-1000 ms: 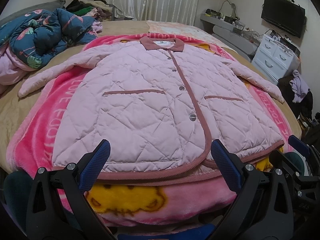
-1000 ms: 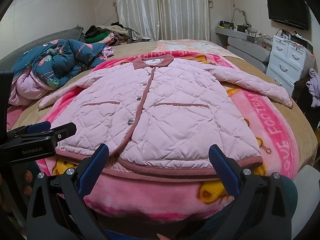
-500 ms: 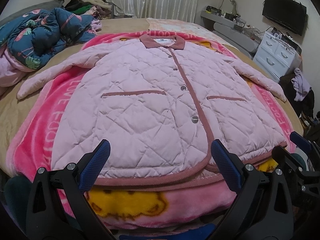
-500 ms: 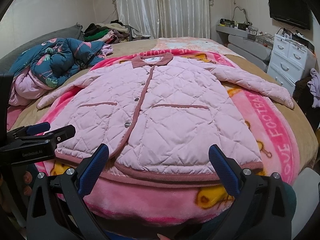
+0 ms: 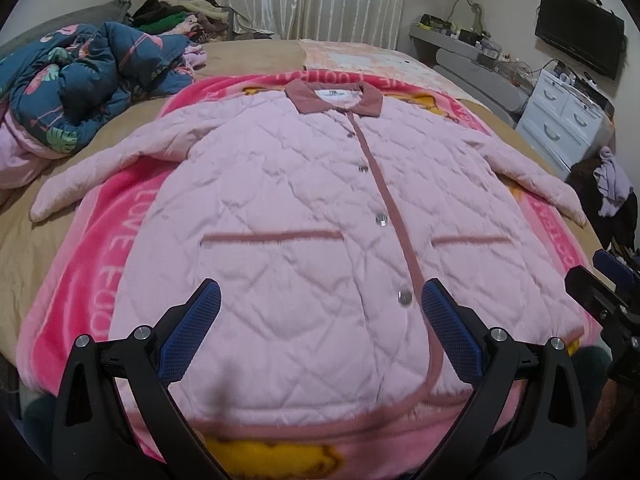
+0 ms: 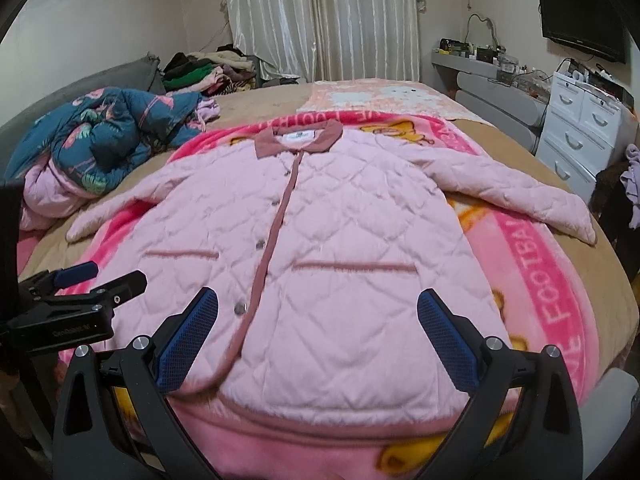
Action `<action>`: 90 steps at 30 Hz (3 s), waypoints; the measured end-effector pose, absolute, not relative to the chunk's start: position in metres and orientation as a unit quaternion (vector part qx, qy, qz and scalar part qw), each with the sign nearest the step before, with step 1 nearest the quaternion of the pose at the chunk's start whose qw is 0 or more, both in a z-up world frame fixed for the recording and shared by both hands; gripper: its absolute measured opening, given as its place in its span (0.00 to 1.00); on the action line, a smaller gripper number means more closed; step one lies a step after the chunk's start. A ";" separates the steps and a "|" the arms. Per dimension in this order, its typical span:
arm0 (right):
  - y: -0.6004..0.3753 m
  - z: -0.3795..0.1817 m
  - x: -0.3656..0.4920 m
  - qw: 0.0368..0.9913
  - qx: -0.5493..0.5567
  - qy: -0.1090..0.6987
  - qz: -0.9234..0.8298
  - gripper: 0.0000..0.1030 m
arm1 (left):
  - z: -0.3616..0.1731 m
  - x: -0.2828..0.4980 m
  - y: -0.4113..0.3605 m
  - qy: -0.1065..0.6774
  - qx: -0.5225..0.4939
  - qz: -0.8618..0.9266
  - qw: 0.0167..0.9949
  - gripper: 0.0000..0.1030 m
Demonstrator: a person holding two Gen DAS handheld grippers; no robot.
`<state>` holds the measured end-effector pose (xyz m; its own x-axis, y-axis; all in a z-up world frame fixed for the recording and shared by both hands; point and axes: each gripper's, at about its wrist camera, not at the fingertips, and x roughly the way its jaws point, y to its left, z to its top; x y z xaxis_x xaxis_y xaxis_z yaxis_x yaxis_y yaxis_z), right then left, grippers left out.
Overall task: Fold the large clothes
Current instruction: 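Move both grippers up the jacket toward the collar and sleeves, then grasp the sleeve cuff nearest the right gripper with the right gripper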
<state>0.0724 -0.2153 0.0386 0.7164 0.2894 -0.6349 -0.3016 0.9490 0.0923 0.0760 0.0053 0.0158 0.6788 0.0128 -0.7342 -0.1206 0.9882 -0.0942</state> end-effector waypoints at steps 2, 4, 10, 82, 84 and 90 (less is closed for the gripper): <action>-0.214 0.042 0.081 0.925 -0.009 0.342 0.162 0.96 | 0.022 0.087 0.008 0.393 -0.072 0.033 0.916 0.91; -0.214 0.045 0.091 0.925 -0.003 0.344 0.163 0.96 | 0.026 0.096 0.010 0.394 -0.074 0.033 0.916 0.91; -0.213 0.058 0.118 0.927 -0.001 0.339 0.163 0.96 | 0.037 0.127 0.016 0.397 -0.092 0.032 0.913 0.91; -0.601 -0.088 0.382 0.801 0.391 0.383 -0.240 0.96 | -0.044 0.426 -0.162 0.479 0.025 0.028 0.877 0.91; -0.612 -0.099 0.382 0.792 0.413 0.378 -0.243 0.96 | -0.043 0.428 -0.159 0.476 0.028 0.032 0.879 0.91; -0.643 -0.118 0.386 0.779 0.474 0.334 -0.239 0.96 | -0.038 0.428 -0.146 0.471 0.029 0.041 0.881 0.91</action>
<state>0.3859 -0.6427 -0.1177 0.6621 -0.0560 -0.7473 0.6892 0.4372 0.5778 0.4281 -0.1460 -0.0377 0.5527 0.0990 -0.8275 -0.0450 0.9950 0.0890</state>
